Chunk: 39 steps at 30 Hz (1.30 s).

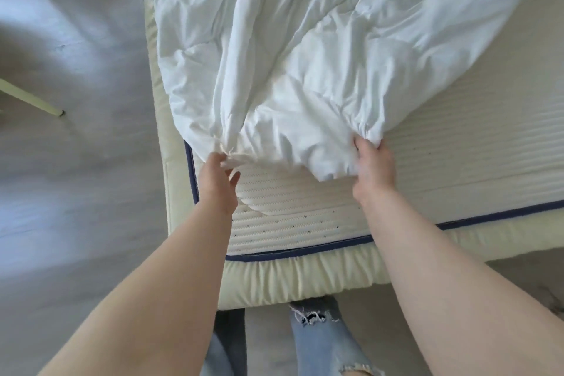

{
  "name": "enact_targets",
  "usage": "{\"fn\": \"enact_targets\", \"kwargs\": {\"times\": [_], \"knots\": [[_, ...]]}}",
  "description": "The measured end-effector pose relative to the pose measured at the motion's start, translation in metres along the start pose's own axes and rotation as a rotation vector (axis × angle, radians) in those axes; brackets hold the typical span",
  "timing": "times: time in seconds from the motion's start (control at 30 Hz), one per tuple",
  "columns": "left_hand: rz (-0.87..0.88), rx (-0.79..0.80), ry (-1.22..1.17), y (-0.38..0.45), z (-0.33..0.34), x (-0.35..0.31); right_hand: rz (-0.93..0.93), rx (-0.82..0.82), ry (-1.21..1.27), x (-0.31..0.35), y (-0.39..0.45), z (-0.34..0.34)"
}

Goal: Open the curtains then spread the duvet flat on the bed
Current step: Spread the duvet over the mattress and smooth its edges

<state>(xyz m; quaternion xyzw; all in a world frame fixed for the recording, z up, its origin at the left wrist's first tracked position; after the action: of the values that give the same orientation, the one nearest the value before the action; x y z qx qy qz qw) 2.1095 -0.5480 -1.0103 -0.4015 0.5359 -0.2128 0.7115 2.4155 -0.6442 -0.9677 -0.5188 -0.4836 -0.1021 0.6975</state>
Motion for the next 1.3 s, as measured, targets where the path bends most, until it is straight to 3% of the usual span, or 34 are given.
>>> {"fn": "enact_targets", "kwargs": {"times": [0.1,0.17,0.3,0.37,0.47,0.6,0.8,0.97,1.03,1.13,1.3], "knots": [[0.02,-0.013,-0.141,-0.017,-0.009,-0.011,0.267,0.068,-0.053,-0.046,-0.037,-0.026],[-0.027,0.092,-0.149,-0.024,-0.012,-0.005,0.383,0.122,-0.101,-0.078,-0.059,-0.04],[-0.364,0.389,0.141,-0.058,-0.015,0.055,0.576,0.238,-0.227,-0.137,-0.095,-0.042],[-0.365,0.422,0.335,-0.067,-0.021,0.081,0.634,0.27,-0.241,-0.156,-0.108,-0.031],[-0.274,0.267,0.59,-0.066,-0.042,0.096,0.651,0.368,-0.229,-0.166,-0.121,-0.003],[-0.278,0.156,0.641,-0.056,-0.077,0.101,0.703,0.449,-0.265,-0.171,-0.14,0.016],[0.024,0.049,1.1,-0.042,-0.125,0.037,0.889,0.518,-0.557,-0.215,-0.192,0.023],[-0.022,-0.122,1.535,-0.041,-0.195,0.022,0.93,0.694,-0.901,-0.243,-0.231,0.058],[-0.068,-0.053,1.536,-0.041,-0.208,0.036,0.836,0.722,-1.095,-0.244,-0.225,0.064],[-0.123,0.01,1.258,-0.037,-0.213,0.046,0.697,0.611,-1.192,-0.241,-0.2,0.064],[-0.224,-0.288,1.407,-0.027,-0.227,0.023,0.751,0.731,-1.46,-0.23,-0.185,0.055]]}}
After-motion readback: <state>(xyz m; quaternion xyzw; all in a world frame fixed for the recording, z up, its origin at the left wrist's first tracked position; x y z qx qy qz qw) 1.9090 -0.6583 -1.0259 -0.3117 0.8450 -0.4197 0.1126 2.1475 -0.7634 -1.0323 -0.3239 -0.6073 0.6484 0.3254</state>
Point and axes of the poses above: each hand's wrist, its own y-axis towards the middle knuckle, its own z-axis out of the palm, x = y × z, the point moved 8 cm from there along y, towards the middle knuckle, and after that the axes turned 1 degree about x, right-handed, at the moved point
